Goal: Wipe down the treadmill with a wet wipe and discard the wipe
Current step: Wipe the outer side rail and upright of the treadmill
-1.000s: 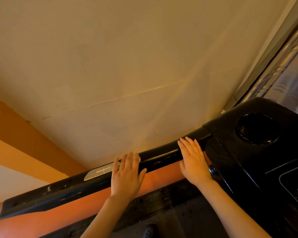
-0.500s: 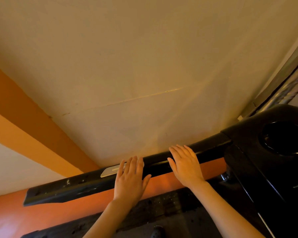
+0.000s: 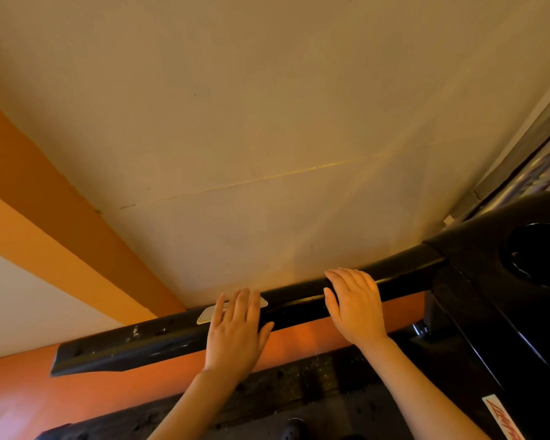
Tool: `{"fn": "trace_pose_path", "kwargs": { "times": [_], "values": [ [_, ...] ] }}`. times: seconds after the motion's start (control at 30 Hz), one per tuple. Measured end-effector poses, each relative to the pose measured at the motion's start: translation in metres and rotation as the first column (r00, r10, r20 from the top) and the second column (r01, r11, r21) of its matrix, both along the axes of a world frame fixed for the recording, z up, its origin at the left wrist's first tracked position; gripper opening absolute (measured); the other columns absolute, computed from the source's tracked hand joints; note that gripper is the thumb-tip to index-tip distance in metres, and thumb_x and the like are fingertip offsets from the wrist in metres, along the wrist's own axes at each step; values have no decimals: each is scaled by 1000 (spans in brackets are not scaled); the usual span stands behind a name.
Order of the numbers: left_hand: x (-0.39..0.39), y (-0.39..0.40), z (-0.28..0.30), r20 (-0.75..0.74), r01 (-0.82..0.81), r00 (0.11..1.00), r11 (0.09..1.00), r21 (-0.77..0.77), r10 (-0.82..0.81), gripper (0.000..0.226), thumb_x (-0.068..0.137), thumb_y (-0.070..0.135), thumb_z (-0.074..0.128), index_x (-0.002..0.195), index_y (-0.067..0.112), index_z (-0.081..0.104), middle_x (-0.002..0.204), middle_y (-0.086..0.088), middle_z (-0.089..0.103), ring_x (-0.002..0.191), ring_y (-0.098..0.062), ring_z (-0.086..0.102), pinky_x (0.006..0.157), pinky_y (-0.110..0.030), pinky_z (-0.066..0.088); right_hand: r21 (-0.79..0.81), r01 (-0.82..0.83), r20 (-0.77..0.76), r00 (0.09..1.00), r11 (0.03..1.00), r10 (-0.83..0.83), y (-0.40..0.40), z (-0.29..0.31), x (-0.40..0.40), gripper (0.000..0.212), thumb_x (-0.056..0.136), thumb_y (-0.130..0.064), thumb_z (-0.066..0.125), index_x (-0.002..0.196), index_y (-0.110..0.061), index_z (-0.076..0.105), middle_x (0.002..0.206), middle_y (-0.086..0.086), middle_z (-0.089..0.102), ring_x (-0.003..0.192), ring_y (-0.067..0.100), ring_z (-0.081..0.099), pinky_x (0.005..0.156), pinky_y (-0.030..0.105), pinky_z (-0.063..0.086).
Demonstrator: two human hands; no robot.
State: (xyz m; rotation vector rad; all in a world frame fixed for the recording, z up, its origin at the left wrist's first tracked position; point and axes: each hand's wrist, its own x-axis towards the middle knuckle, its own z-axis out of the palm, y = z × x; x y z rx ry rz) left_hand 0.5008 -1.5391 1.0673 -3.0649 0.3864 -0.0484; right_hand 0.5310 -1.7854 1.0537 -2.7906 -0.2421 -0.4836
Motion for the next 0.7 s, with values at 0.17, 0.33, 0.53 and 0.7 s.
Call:
{"fn": "trace_pose_path", "kwargs": {
  "times": [0.17,0.33,0.53,0.7],
  "values": [
    [7,-39,5,20,-5,1000,997,-82,6,69,95,56,25,135,6,51,130,-14,58,125,-32,54,112,-46,31,15,16,10,1000,1000,-16,2,-2,-1,47,101,-38,35,120,-11,68,118,4,69,113,20,61,101,38,44],
    [0,-37,6,42,-7,999,998,-57,9,66,95,55,26,137,9,47,134,-12,57,127,-30,53,113,-47,29,9,7,4,1000,1000,-7,0,-1,-1,48,101,-38,34,120,-8,67,118,6,68,113,22,61,101,41,44],
    [-15,21,2,31,-222,975,975,5,222,74,94,59,22,137,6,51,136,-14,56,131,-31,49,115,-52,28,-57,30,-57,998,998,-33,10,4,1,51,100,-35,29,116,-7,69,114,7,70,111,25,63,102,46,43],
    [-15,-11,1,42,-115,993,993,12,115,74,94,61,27,144,9,44,147,-13,48,140,-30,39,117,-49,17,-98,-129,-106,987,987,119,55,12,7,54,101,-36,26,110,-8,71,110,7,71,106,24,66,97,44,48]
  ]
}}
